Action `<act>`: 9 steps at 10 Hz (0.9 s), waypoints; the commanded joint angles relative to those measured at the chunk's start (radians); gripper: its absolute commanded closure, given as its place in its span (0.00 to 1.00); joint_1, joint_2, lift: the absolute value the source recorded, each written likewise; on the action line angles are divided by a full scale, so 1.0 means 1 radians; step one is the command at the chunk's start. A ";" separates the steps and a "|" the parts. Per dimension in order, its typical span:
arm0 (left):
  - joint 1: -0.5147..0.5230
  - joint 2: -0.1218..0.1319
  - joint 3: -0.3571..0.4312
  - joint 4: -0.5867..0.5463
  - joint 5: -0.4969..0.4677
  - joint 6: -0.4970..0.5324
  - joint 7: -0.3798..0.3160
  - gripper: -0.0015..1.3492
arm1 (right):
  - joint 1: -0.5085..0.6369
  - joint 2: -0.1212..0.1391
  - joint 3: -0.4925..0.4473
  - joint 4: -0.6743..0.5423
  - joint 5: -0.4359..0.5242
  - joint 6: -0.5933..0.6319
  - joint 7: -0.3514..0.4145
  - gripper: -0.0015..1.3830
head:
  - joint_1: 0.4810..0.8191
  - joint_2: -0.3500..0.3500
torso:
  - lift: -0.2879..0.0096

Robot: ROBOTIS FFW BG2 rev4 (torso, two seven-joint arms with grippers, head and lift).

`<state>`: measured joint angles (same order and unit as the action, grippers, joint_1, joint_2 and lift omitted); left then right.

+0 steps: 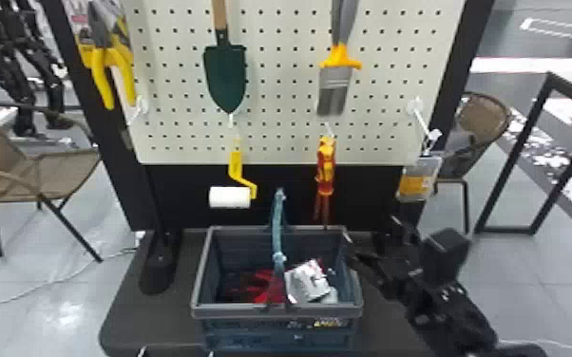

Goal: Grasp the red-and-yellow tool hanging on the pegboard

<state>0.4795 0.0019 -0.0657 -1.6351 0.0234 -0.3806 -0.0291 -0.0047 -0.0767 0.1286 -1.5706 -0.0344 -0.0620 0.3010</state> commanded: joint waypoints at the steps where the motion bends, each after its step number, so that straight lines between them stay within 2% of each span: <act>1: -0.006 0.006 -0.006 0.001 0.003 0.003 0.000 0.11 | -0.067 0.002 0.054 0.038 -0.027 0.013 0.012 0.18 | 0.20 0.50 | 0.63; 3: -0.015 0.010 -0.014 0.006 0.006 0.008 0.000 0.11 | -0.129 0.015 0.086 0.078 -0.050 0.024 0.032 0.19 | 0.20 0.50 | 0.63; 6: -0.024 0.012 -0.019 0.011 0.006 0.009 0.000 0.11 | -0.224 0.054 0.088 0.161 -0.042 0.031 0.078 0.19 | 0.20 0.50 | 0.63; 9: -0.041 0.020 -0.031 0.023 0.016 0.006 0.000 0.11 | -0.316 0.058 0.088 0.234 -0.019 0.036 0.101 0.19 | 0.20 0.50 | 0.63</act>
<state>0.4402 0.0212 -0.0958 -1.6142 0.0378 -0.3721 -0.0291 -0.3057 -0.0186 0.2163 -1.3502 -0.0610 -0.0255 0.4013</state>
